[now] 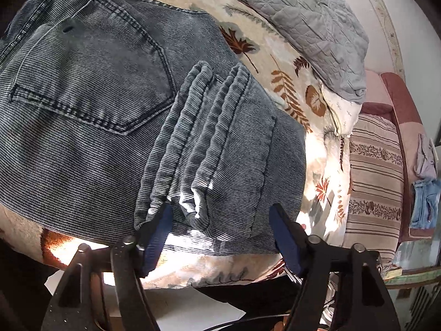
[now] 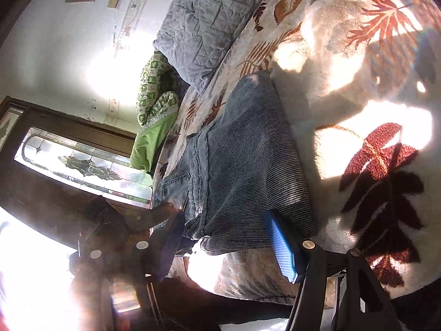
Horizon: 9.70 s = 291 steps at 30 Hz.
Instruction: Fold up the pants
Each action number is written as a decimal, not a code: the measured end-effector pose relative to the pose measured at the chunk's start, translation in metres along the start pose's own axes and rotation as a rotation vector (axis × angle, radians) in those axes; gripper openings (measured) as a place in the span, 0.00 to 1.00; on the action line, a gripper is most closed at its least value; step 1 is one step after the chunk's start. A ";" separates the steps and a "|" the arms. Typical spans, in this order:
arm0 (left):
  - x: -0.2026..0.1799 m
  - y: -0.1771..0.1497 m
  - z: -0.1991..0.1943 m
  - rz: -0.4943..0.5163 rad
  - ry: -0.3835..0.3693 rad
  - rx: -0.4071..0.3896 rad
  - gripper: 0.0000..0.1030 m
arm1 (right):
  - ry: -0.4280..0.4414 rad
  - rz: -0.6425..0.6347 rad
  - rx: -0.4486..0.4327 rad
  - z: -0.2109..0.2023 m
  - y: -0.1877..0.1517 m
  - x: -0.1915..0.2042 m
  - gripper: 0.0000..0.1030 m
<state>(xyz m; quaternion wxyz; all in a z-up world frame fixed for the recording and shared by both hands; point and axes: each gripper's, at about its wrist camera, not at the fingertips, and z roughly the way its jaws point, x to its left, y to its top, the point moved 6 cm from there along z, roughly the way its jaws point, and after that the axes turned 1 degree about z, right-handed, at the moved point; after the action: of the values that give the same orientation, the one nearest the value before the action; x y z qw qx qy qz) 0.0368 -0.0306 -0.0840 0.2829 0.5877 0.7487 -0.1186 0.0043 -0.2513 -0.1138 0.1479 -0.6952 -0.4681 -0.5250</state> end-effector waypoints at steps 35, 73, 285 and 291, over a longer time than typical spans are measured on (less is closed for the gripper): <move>-0.044 -0.016 -0.041 0.254 0.043 -0.216 0.44 | -0.054 -0.036 0.064 0.020 0.000 0.007 0.71; -0.027 0.026 0.008 0.344 0.222 -0.156 0.51 | -0.100 0.028 0.220 0.002 0.024 -0.014 0.71; 0.048 0.014 -0.030 0.300 0.302 -0.234 0.82 | -0.247 -0.195 0.091 0.013 0.045 0.074 0.82; 0.050 0.012 -0.029 0.292 0.292 -0.243 0.85 | -0.084 -0.174 0.136 0.044 0.083 0.097 0.82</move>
<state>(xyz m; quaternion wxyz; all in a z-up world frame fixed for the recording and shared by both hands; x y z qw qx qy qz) 0.0327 0.0280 -0.0864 0.2541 0.6623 0.6976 0.1007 0.0984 -0.2156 -0.0240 0.1288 -0.6619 -0.5669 -0.4732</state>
